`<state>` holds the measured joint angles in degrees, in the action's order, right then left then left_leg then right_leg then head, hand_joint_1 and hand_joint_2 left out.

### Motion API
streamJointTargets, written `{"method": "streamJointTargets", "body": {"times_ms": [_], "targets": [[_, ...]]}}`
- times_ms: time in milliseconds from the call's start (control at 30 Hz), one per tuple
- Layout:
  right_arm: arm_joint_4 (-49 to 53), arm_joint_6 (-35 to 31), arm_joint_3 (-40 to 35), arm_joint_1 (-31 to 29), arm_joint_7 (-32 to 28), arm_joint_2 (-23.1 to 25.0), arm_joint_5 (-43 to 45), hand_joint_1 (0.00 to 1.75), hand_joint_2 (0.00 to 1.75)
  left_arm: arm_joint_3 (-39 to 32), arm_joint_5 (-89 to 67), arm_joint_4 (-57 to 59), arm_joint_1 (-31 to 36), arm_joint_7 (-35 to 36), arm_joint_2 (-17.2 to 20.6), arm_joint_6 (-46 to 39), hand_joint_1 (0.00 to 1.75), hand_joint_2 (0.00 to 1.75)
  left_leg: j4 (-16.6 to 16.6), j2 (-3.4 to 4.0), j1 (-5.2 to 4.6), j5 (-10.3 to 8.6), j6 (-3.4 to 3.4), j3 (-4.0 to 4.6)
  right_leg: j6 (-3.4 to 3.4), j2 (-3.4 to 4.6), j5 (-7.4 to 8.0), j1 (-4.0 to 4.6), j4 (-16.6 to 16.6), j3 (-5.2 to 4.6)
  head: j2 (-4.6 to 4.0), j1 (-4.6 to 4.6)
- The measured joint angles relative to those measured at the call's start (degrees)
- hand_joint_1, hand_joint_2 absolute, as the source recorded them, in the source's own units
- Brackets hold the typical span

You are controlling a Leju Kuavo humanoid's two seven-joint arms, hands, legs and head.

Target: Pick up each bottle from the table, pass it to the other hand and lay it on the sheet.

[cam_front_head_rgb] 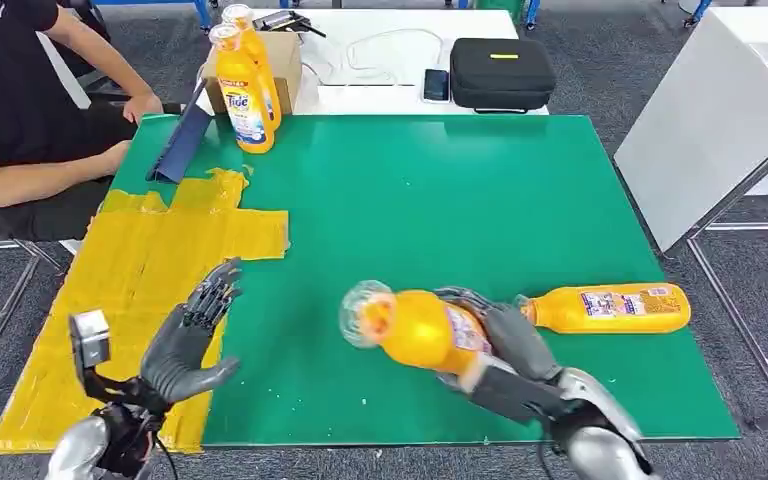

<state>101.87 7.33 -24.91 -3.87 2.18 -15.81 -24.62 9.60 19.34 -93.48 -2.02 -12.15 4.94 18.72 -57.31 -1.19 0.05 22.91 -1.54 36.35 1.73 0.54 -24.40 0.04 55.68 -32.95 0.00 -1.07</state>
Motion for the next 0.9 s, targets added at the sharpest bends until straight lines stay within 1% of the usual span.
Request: {"method": "streamJointTargets", "body": {"times_ms": [33, 100, 267, 400, 567, 900], "targets": [[-2.51, -1.35, -1.09, -1.53, 0.75, 1.49, -2.2, 1.75, 1.75, 0.39, -0.09, -0.15, 0.45, 0.39, -0.73, -1.47, 0.0, 1.75, 0.0, -0.02, 0.01, -0.04, -0.03, 0.0, 0.0, -0.01, 0.0, 0.03, 0.01, 0.01, 0.0, 0.0], [-7.3, -3.03, -2.69, -4.75, 0.88, 4.61, -3.01, 1.75, 1.75, 0.91, 0.76, -0.37, 1.58, 1.05, -2.12, -3.42, 0.0, 1.75, 0.0, -0.04, 0.01, -0.09, -0.03, 0.01, 0.0, -0.01, 0.02, 0.04, 0.02, 0.01, 0.0, 0.04], [-19.45, -5.67, -6.32, -12.06, 0.09, 12.61, -1.72, 1.75, 1.75, 2.1, 5.61, -0.28, 4.6, 2.25, -4.57, -5.17, 0.0, 1.75, -0.01, -0.03, 0.03, -0.13, -0.03, 0.01, 0.0, -0.01, 0.04, 0.04, 0.06, 0.02, 0.0, 0.02], [-24.39, -6.65, -8.84, -15.31, -0.39, 16.45, -0.72, 1.75, 1.75, 2.12, 8.96, -0.28, 5.1, 2.31, -5.54, -5.19, 0.0, 1.75, -0.02, -0.04, 0.03, -0.12, -0.03, 0.03, -0.01, -0.01, 0.02, 0.04, 0.06, -0.01, 0.0, 0.02], [-26.4, -7.04, -11.46, -16.69, -0.41, 18.57, -0.39, 1.75, 1.75, 2.12, 10.25, -0.28, 5.3, 2.31, -6.08, -5.37, 0.0, 1.75, -0.01, -0.05, 0.02, -0.09, -0.01, 0.13, -0.02, -0.02, 0.0, 0.04, 0.06, -0.09, 0.0, 0.02], [-27.53, -7.15, -13.84, -16.92, -0.56, 19.44, -0.08, 1.75, 1.75, 2.16, 11.93, -0.28, 5.3, 2.42, -6.34, -5.37, 0.0, 1.75, -0.02, -0.06, 0.02, -0.1, -0.02, 0.15, -0.02, -0.02, 0.01, 0.03, 0.05, -0.11, 0.0, 0.02]]}}
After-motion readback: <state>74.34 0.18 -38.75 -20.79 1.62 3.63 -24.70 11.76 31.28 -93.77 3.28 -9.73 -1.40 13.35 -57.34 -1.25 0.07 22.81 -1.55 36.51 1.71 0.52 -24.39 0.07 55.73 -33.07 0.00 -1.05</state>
